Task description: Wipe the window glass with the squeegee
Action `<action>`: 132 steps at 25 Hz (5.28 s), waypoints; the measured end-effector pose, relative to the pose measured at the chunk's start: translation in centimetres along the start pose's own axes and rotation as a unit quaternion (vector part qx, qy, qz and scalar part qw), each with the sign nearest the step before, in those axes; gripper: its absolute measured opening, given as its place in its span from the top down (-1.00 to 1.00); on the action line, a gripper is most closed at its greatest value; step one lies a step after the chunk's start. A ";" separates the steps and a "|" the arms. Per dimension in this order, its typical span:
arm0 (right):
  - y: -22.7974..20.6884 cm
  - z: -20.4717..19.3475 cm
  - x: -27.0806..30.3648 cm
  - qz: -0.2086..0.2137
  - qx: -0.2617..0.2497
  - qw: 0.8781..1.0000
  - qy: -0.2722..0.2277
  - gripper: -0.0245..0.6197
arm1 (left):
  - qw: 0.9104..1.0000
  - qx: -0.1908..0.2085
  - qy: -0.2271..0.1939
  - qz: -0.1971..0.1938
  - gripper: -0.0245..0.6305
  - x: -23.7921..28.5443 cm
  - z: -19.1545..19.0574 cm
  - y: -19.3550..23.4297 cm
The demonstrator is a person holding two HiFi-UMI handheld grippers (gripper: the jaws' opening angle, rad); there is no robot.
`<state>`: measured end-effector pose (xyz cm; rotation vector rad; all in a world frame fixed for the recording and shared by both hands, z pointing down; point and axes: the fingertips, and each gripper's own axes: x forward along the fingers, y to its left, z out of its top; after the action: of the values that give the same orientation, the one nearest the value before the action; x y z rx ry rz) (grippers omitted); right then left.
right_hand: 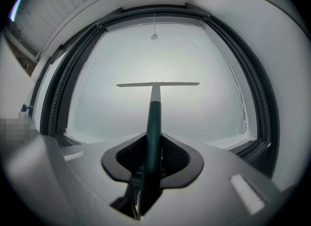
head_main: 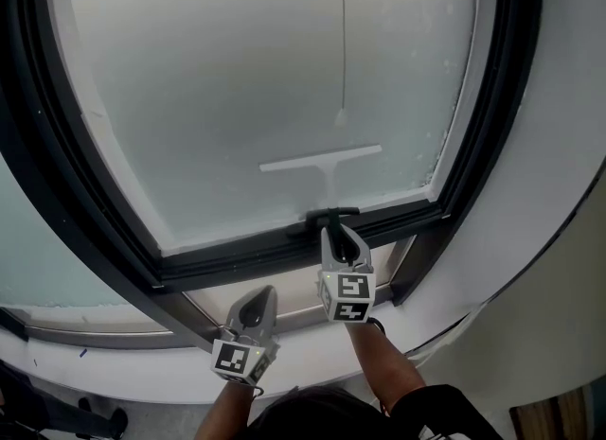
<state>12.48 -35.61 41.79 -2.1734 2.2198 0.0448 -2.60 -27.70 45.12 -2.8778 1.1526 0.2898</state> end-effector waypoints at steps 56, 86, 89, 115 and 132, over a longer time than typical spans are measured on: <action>0.1 -7.9 -4.2 -0.028 0.015 0.993 0.117 0.63 | 0.999 -0.023 0.022 -0.040 0.93 -2.6 -1.5 0.0; -13.2 32.2 3.5 0.031 -0.025 0.976 -0.216 0.63 | 0.998 0.051 -0.043 -0.003 0.93 8.4 2.2 -7.7; -13.2 33.3 4.3 0.032 -0.031 0.975 -0.218 0.63 | 0.998 0.027 -0.050 0.017 0.93 8.3 2.2 -7.8; -12.2 26.5 3.9 -0.025 -0.045 0.984 -0.173 0.63 | 0.999 0.027 -0.031 -0.010 0.93 7.0 2.5 -5.8; -12.3 22.3 3.2 -0.027 -0.042 0.987 -0.154 0.63 | 0.997 0.038 -0.045 -0.040 0.93 9.4 3.9 -7.9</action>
<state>24.77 -38.11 19.38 -2.0948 2.0195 0.4480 8.82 -28.04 39.19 -2.8044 1.0088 0.3610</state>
